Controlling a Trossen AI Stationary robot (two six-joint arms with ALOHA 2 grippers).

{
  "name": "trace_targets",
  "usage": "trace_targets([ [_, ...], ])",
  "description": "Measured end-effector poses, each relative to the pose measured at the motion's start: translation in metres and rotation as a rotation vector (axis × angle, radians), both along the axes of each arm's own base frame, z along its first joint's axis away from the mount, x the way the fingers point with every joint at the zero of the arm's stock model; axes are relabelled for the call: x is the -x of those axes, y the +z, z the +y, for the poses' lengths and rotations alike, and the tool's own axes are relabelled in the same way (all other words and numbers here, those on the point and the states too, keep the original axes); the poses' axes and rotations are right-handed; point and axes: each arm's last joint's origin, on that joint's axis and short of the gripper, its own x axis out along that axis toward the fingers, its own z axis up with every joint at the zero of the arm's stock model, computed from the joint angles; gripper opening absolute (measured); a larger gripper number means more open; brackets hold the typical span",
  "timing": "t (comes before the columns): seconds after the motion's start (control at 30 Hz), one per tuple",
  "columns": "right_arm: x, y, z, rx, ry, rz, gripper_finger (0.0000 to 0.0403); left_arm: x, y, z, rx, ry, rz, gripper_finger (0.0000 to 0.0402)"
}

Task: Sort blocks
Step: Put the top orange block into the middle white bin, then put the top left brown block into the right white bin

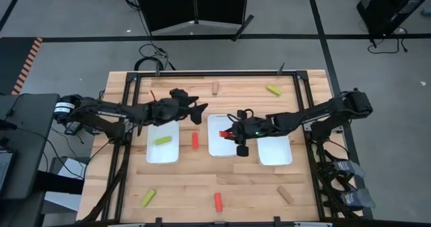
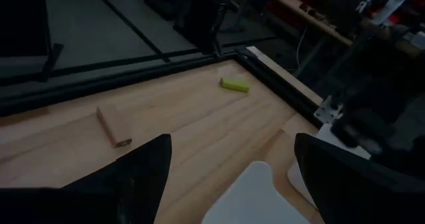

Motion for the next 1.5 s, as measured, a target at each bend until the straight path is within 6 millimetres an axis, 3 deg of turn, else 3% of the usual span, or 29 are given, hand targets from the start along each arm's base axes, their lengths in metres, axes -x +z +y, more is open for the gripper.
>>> trace_targets([
  [0.1,-0.008,-0.010,-0.004,-0.001,-0.018,-0.010,0.0120,-0.001,0.005,0.005,-0.012,-0.005,0.017,0.0325],
  [0.23,-0.013,-0.014,-0.007,-0.006,-0.035,-0.020,0.0197,-0.002,0.011,0.009,-0.014,-0.026,0.029,0.0325],
  [0.37,-0.010,-0.009,-0.012,-0.001,-0.046,-0.022,0.0259,-0.002,0.012,0.011,-0.018,-0.031,0.039,0.0325],
  [0.47,-0.005,0.001,-0.016,0.003,-0.054,-0.057,0.0276,-0.002,0.011,0.011,-0.015,-0.035,0.042,0.0325],
  [0.6,0.014,0.011,-0.021,0.011,-0.071,-0.093,0.0270,0.000,0.006,0.010,0.013,-0.046,0.090,0.0325],
  [0.77,0.052,0.021,-0.029,0.028,-0.144,-0.167,0.0248,0.006,-0.001,0.018,0.077,0.028,0.197,0.0316],
  [1.17,0.131,0.022,-0.027,-0.027,-0.202,-0.332,0.0233,0.018,0.013,0.030,0.099,0.105,0.425,0.0283],
  [1.33,0.147,0.024,-0.027,-0.028,-0.228,-0.343,0.0232,0.046,0.013,0.052,0.186,0.251,0.675,0.0282],
  [1.5,0.150,0.026,-0.026,-0.025,-0.225,-0.354,0.0232,0.064,0.006,0.081,0.329,0.257,0.777,0.0282],
])
